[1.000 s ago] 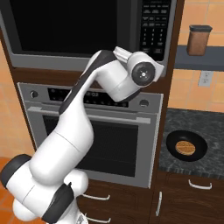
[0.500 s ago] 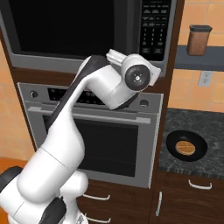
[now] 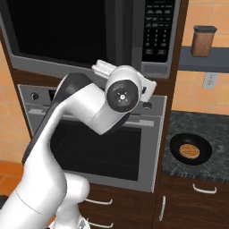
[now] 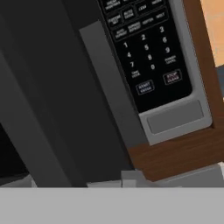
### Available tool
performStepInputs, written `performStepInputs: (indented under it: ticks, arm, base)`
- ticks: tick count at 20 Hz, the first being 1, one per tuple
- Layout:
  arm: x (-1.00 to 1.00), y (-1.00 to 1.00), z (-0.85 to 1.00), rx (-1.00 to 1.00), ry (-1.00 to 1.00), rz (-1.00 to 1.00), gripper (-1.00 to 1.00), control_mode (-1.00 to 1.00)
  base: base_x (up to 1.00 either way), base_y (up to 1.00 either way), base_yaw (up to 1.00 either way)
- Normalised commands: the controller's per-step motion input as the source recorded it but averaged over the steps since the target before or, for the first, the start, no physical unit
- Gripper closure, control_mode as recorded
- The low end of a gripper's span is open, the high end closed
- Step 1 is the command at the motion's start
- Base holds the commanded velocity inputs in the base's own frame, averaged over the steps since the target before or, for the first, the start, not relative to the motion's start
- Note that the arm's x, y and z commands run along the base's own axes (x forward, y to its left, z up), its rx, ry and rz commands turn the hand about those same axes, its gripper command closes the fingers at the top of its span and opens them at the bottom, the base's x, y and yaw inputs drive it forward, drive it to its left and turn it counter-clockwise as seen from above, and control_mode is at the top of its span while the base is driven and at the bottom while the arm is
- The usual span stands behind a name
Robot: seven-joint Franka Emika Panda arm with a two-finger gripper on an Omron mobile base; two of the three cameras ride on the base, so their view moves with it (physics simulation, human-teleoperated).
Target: Open the microwave, place the bowl with waffle inside the microwave, then close the microwave door and turn it on.
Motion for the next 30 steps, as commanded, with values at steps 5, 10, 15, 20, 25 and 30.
performStepInputs:
  ticks: [5, 10, 15, 20, 25, 30]
  arm:
    - [-1.0, -0.06, 0.0, 0.0, 0.09, 0.0, 1.0, -1.0]
    - [-0.94, -0.01, 0.0, 0.0, 0.12, 0.01, 1.0, -1.0]
    - [-0.3, 0.0, 0.0, 0.0, 0.07, 0.04, -1.0, -1.0]
    - [-0.31, -0.05, 0.12, 0.0, -0.25, 0.17, -1.0, -1.0]
    - [-0.84, -0.35, 0.44, 0.0, -0.2, 0.11, -1.0, -1.0]
    - [-0.36, -0.51, 0.32, -0.03, -0.22, 0.08, -1.0, -1.0]
  base:
    - [0.0, 0.0, 0.0]
    - [0.0, 0.0, 0.0]
    - [0.0, 0.0, 0.0]
    - [0.0, 0.0, 0.0]
    - [0.0, 0.0, 0.0]
    - [0.0, 0.0, 0.0]
